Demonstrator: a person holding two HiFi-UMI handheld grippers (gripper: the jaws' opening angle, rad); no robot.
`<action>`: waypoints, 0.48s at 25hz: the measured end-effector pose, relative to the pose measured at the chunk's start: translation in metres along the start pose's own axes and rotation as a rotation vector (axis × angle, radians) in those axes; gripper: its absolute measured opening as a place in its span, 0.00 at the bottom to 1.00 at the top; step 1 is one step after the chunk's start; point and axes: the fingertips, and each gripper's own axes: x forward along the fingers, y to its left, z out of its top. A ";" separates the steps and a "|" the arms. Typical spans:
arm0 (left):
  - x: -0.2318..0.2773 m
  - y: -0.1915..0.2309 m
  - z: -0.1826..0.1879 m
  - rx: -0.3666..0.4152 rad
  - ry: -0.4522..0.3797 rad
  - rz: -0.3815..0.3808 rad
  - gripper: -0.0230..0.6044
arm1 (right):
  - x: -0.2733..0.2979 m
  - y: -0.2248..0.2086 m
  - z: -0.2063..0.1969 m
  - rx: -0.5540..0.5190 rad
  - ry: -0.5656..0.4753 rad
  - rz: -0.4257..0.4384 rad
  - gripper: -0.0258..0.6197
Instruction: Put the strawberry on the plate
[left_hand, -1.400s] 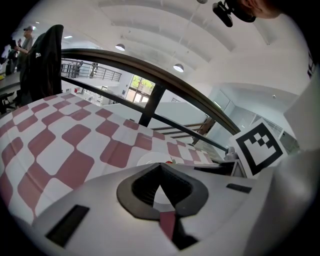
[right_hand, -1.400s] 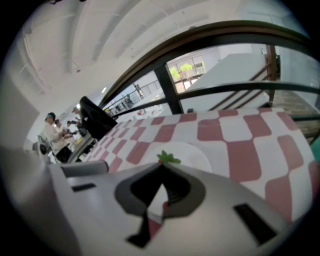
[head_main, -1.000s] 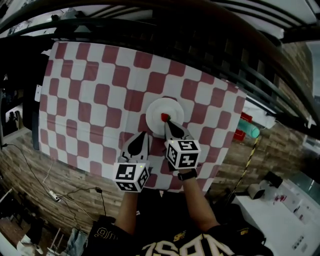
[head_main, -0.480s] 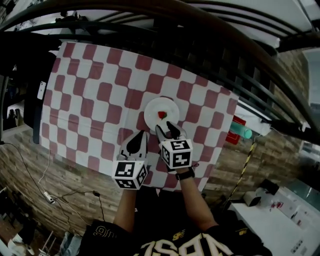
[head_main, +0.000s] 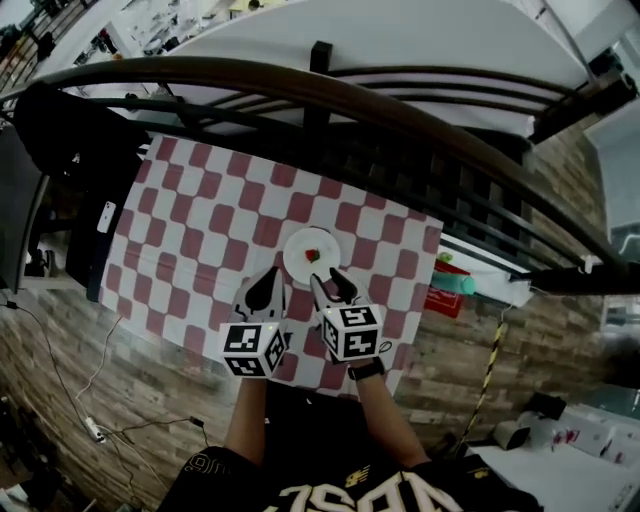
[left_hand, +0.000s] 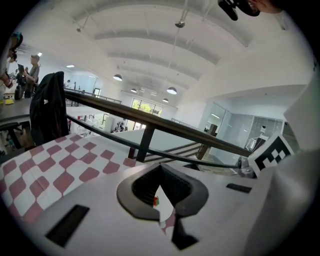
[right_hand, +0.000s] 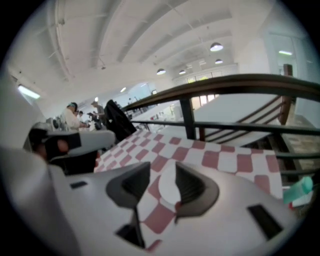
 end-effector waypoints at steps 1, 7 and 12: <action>0.000 -0.005 0.012 0.017 -0.024 -0.007 0.05 | -0.006 0.000 0.012 -0.009 -0.032 0.001 0.30; -0.022 -0.045 0.059 0.089 -0.112 -0.052 0.05 | -0.056 0.011 0.069 -0.049 -0.202 0.002 0.26; -0.038 -0.072 0.098 0.155 -0.201 -0.091 0.05 | -0.098 0.018 0.118 -0.076 -0.357 -0.006 0.21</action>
